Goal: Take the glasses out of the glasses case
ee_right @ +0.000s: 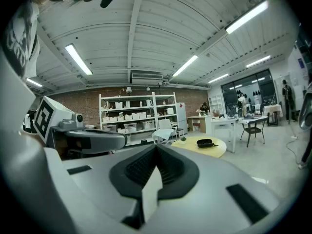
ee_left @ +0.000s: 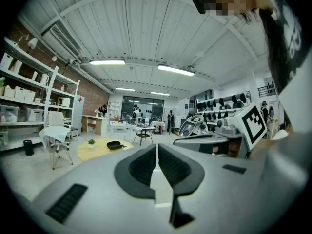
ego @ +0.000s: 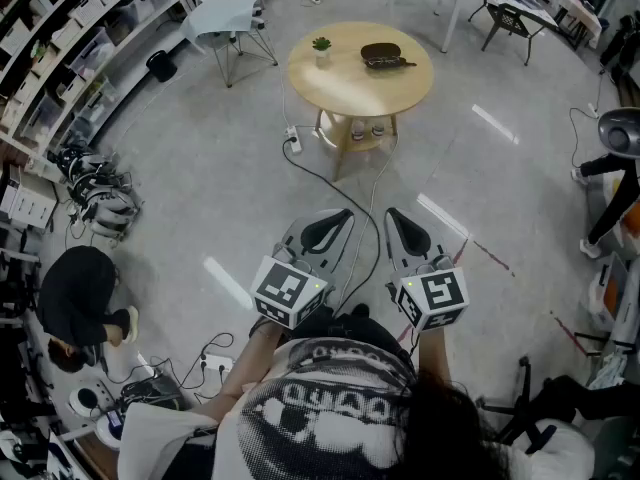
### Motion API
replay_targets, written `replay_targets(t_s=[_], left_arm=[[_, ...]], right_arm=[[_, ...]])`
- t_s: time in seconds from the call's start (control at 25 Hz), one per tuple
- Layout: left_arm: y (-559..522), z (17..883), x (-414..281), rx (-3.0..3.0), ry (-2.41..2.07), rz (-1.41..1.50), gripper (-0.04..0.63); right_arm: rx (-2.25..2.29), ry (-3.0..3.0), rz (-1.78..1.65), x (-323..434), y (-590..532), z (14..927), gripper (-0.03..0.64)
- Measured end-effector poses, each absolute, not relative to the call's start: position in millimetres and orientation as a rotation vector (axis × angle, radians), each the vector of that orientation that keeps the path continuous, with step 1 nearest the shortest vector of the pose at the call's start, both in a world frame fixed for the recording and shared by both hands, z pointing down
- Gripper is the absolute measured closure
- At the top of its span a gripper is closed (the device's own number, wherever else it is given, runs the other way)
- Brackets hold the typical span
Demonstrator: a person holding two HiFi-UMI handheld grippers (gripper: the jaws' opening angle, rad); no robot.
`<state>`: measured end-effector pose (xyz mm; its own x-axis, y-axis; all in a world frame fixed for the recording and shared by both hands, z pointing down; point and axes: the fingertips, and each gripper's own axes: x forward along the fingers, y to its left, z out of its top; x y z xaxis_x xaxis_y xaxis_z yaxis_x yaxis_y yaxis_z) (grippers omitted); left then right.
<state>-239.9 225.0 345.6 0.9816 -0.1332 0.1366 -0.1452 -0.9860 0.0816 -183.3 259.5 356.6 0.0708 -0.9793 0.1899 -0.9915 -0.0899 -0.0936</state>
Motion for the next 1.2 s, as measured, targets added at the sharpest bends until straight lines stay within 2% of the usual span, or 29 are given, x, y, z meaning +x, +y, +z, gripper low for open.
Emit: replay_targets(t_s=[0.64,0.92,1.2], left_arm=[[259,358,-186,3.022,-0.232,0.257,0.575],[239,364,-170,3.017,-0.254,0.293,0.575],[199,376,-127,3.015,-0.207,0.293,0.575]], right_arm=[[2.24,-2.064,0.33,-131,300,374,0.62],[2.233,-2.096,0.35,-116,281,381,0.62],[2.243,-2.067,0.357,-76,243,393,0.62]])
